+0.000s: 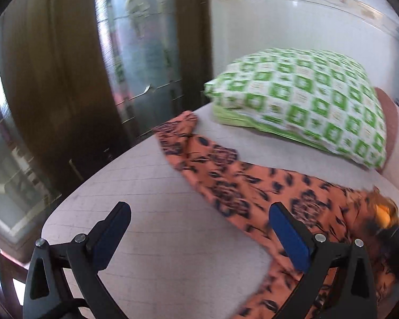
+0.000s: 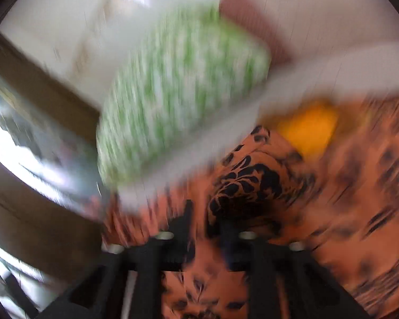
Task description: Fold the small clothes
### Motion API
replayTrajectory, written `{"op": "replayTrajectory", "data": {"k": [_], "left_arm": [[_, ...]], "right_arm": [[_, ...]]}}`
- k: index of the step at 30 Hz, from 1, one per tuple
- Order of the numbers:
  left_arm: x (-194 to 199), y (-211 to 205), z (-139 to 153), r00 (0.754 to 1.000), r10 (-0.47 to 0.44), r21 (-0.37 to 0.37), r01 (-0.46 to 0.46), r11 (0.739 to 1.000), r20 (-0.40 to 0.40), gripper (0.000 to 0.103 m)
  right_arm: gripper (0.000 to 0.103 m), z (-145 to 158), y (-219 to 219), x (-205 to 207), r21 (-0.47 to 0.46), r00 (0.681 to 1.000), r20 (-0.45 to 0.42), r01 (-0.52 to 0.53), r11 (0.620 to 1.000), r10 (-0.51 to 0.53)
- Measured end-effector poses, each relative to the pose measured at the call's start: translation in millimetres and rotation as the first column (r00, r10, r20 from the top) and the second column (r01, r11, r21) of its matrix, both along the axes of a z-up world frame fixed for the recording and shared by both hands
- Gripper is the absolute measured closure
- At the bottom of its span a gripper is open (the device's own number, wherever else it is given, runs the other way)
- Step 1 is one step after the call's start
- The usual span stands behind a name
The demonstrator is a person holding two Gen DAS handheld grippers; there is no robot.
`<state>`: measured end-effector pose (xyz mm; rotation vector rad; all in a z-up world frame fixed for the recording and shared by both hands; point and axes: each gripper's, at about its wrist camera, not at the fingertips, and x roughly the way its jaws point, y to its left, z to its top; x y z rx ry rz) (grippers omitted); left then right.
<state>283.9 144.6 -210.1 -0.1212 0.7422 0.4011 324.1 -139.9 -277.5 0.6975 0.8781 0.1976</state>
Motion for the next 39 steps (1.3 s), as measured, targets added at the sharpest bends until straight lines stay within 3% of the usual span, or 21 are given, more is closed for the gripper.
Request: {"op": "replayTrajectory", "data": {"k": [1, 2, 5, 8, 10, 12, 16, 17, 18, 19, 22, 24, 27, 29, 30, 32, 34, 39], "left_arm": [[-1, 7, 1, 1.0, 0.018, -0.011, -0.018, 1.0, 0.001, 0.0], [-1, 13, 1, 0.999, 0.032, -0.022, -0.032, 0.999, 0.002, 0.0], [-4, 30, -1, 0.998, 0.06, -0.094, -0.06, 0.994, 0.002, 0.0], [-6, 31, -4, 0.998, 0.057, -0.134, -0.056, 0.989, 0.003, 0.0], [-6, 23, -3, 0.999, 0.043, -0.133, -0.042, 0.99, 0.005, 0.0], [-6, 9, -1, 1.0, 0.008, -0.133, -0.005, 0.991, 0.022, 0.0], [-4, -38, 0, 0.991, -0.132, -0.112, 0.135, 0.985, 0.035, 0.0], [-3, -56, 0, 0.983, -0.179, -0.09, 0.181, 0.979, 0.034, 0.0], [-3, -73, -1, 0.975, -0.218, -0.066, 0.22, 0.973, 0.033, 0.0], [-2, -88, -2, 0.967, -0.251, -0.046, 0.252, 0.967, 0.031, 0.0], [-1, -144, -10, 0.933, -0.359, 0.033, 0.359, 0.933, -0.001, 0.0], [1, -176, -18, 0.912, -0.409, 0.067, 0.41, 0.91, -0.03, 0.0], [2, -214, -31, 0.873, -0.484, 0.056, 0.488, 0.871, -0.064, 0.0], [9, -231, -45, 0.84, -0.534, -0.028, 0.534, 0.845, -0.099, 0.0], [14, -234, -52, 0.836, -0.537, -0.069, 0.533, 0.844, -0.114, 0.0], [26, -233, -66, 0.841, -0.52, -0.12, 0.507, 0.854, -0.15, 0.0], [41, -223, -78, 0.86, -0.47, -0.118, 0.455, 0.883, -0.197, 0.0], [62, -154, -73, 0.945, -0.275, -0.12, 0.257, 0.959, -0.177, 0.0]], "right_arm": [[0.025, -16, 20, 1, 0.052, 0.997, -0.045, -0.058, 0.997, 0.06], [0.021, -24, 28, -3, 0.081, 0.996, -0.044, -0.07, 0.994, 0.074], [0.019, -18, 39, -22, 0.06, 0.995, 0.051, -0.094, 0.994, 0.091], [0.019, -4, 18, -42, 0.158, 0.98, 0.124, -0.176, 0.972, 0.157], [0.019, 13, 0, -61, 0.17, 0.963, 0.211, -0.207, 0.964, 0.169], [0.019, 29, -29, -82, 0.173, 0.956, 0.273, -0.16, 0.972, 0.108], [0.019, 24, -95, -108, 0.284, 0.955, 0.234, 0.111, 0.952, -0.181], [0.02, 20, -107, -110, 0.291, 0.951, 0.214, 0.158, 0.944, -0.225], [0.028, 12, -119, -110, 0.309, 0.945, 0.191, 0.198, 0.93, -0.265], [0.043, 2, -130, -107, 0.334, 0.941, 0.159, 0.233, 0.913, -0.298], [0.065, -28, -147, -101, 0.364, 0.938, 0.043, 0.306, 0.88, -0.344], [0.065, -43, -156, -103, 0.355, 0.935, -0.013, 0.336, 0.873, -0.354], [0.066, -67, -160, -94, 0.357, 0.94, -0.071, 0.336, 0.872, -0.333], [0.066, -75, -163, -88, 0.358, 0.944, -0.081, 0.328, 0.874, -0.321], [0.066, -77, -164, -85, 0.358, 0.945, -0.083, 0.324, 0.876, -0.316], [0.068, -79, -174, -88, 0.362, 0.949, -0.083, 0.312, 0.878, -0.303], [0.069, -81, -183, -95, 0.376, 0.952, -0.085, 0.304, 0.875, -0.295], [0.075, -82, -192, -101, 0.398, 0.952, -0.103, 0.304, 0.866, -0.287]]}}
